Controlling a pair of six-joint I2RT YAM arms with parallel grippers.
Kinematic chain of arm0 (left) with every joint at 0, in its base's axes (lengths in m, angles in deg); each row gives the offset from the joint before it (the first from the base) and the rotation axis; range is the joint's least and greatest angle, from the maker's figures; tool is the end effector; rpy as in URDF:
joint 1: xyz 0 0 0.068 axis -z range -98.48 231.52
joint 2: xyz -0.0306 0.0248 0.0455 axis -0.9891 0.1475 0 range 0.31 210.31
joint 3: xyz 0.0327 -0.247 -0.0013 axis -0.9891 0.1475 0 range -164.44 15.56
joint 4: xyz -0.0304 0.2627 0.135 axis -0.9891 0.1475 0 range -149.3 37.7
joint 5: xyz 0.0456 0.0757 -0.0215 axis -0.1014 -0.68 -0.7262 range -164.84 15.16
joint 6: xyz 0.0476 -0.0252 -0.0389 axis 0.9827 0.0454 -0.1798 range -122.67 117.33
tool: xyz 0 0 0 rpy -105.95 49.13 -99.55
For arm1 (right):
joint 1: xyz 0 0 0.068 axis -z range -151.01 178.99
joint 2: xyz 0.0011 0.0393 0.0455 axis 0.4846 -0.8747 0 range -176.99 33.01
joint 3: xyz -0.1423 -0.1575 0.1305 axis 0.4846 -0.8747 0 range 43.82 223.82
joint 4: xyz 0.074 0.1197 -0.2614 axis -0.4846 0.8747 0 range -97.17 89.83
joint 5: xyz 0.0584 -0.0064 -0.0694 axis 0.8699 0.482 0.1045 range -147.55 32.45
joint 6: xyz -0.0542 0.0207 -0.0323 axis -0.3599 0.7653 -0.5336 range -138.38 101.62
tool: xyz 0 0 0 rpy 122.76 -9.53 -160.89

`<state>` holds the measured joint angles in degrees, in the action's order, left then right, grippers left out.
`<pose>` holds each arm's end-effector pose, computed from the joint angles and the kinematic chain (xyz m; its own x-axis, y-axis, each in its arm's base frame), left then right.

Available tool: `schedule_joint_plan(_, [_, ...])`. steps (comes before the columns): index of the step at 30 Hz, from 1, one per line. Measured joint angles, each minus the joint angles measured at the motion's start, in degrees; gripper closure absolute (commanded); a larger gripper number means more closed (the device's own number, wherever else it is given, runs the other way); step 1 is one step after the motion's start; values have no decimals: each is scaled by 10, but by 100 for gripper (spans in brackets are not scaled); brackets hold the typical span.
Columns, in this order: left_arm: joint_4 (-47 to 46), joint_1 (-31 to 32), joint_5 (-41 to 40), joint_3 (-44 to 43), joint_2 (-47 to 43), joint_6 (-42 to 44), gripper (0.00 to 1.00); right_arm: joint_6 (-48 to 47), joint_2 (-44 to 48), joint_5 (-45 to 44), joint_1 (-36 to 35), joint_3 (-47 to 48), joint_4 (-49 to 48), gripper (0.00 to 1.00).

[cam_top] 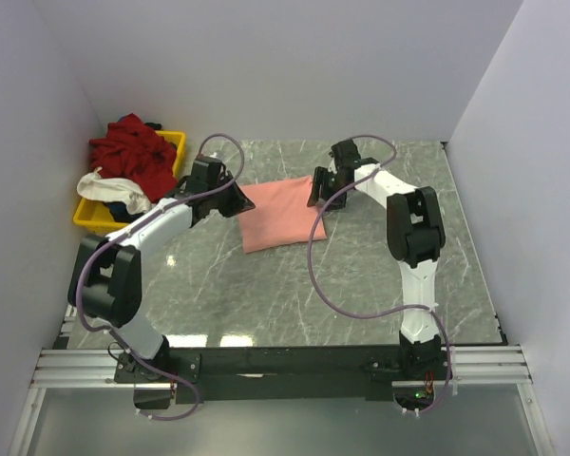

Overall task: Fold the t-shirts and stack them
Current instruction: Fold the tshirt, then neatly place the folded tshirt to the corner

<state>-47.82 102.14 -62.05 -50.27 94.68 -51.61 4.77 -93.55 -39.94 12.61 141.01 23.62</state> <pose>0.3806 -0.1557 0.1894 -0.7740 -0.4945 -0.3955 -0.1242 0.7310 -0.6710 0.4752 0.1562 0.1118 -0.9277 0.1180 -0.3543 -0.0526 0.8980 0.4369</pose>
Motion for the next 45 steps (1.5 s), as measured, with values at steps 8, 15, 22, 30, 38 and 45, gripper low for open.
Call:
schedule_joint_plan(8, [5, 0, 0, 15, -37, 2, 96, 0, -3, -25, -14, 2, -5, 62])
schedule_joint_plan(15, [18, 0, 0, 34, -54, 2, 97, 14, -5, -71, -39, 3, 2, 100])
schedule_joint_plan(22, [31, 0, 4, 37, -92, 9, 98, 72, 10, -106, -35, -17, -4, 100])
schedule_joint_plan(30, [31, 0, 21, 41, -118, 16, 99, 181, 134, -121, 102, -201, -48, 100])
schedule_joint_plan(38, [32, 2, 51, 55, -129, 18, 99, 296, 285, -235, 210, -366, -30, 100])
schedule_joint_plan(45, [35, 5, 70, 56, -139, 30, 99, 380, 410, -292, 284, -495, 5, 100])
